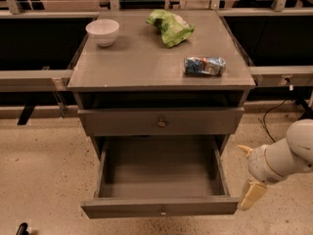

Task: Close middle drawer

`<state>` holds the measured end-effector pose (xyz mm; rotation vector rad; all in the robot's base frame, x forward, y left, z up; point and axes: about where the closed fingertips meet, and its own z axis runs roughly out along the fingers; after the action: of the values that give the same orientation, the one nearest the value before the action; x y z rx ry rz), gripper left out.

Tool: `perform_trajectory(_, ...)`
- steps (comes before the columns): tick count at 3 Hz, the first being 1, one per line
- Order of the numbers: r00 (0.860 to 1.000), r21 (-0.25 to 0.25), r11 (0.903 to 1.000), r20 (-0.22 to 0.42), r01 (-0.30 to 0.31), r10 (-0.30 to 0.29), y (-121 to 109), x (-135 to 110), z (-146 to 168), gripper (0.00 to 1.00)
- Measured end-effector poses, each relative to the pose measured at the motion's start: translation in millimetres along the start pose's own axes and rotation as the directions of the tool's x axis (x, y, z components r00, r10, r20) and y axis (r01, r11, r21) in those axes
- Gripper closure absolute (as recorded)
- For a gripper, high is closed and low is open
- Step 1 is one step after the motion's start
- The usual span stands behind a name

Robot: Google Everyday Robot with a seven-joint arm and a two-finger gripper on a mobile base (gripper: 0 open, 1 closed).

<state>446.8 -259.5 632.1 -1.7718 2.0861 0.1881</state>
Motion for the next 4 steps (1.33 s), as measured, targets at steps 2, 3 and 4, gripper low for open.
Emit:
perform_trajectory(2, 1.000, -0.057, 0.9983, 0.002, 0.013, -0.013, 56.4, 20.1, 112.5, 0.26)
perform_trajectory(3, 0.999, -0.051, 0.9981, 0.028, 0.034, -0.033, 78.4, 21.0, 140.2, 0.49)
perform_trajectory(4, 0.999, -0.046, 0.9984, 0.031, 0.034, -0.033, 78.7, 20.7, 142.3, 0.72)
